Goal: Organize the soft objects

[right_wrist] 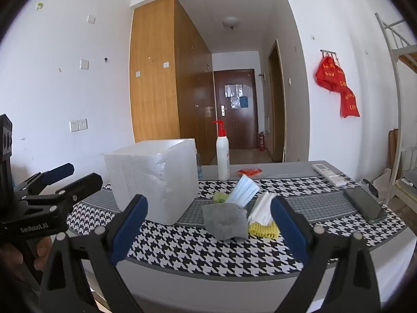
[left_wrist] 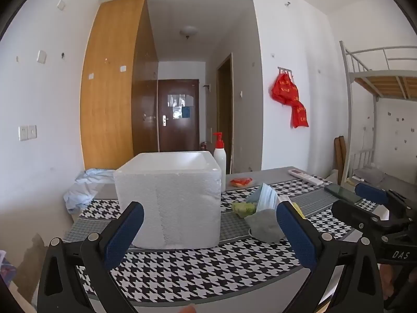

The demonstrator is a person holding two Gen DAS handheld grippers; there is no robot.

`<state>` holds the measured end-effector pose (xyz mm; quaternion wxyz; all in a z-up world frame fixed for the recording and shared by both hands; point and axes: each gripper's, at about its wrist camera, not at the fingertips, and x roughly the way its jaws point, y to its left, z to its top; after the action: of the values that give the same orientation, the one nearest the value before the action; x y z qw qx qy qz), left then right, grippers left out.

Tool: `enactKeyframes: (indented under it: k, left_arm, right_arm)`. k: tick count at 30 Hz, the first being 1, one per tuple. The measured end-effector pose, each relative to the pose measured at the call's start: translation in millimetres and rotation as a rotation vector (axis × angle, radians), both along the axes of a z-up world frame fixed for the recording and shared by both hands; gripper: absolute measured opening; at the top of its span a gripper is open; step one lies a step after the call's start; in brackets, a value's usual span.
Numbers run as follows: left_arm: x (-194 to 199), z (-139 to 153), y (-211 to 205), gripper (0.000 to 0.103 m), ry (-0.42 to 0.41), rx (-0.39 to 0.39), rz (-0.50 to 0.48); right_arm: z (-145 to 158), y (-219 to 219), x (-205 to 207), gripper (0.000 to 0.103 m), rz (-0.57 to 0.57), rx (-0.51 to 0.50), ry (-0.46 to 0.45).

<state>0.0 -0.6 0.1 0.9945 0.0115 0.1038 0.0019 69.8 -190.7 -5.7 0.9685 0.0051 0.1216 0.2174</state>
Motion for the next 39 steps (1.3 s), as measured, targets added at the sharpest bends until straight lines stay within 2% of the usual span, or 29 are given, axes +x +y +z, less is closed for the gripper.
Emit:
enactKeyframes:
  k: [5, 7, 12, 39]
  left_arm:
    - [-3.5, 1.0, -6.8, 0.102, -0.013, -0.006, 0.020]
    - [1.7, 2.7, -7.3, 0.102, 0.007, -0.012, 0.006]
    - [-1.4, 0.7, 7.0, 0.102, -0.021, -0.053, 0.024]
    - [-2.6, 0.5, -1.1, 0.102, -0.009, -0.018, 0.009]
  right_arm:
    - [-0.3, -0.5, -0.3, 0.097, -0.002, 0.007, -0.005]
    - [-0.2, -0.5, -0.6, 0.097, -0.003, 0.007, -0.004]
    - [-0.2, 0.2, -2.4, 0.097, 0.000, -0.003, -0.001]
    - [4.4, -6.7, -10.2, 0.097, -0.008, 0.022, -0.008]
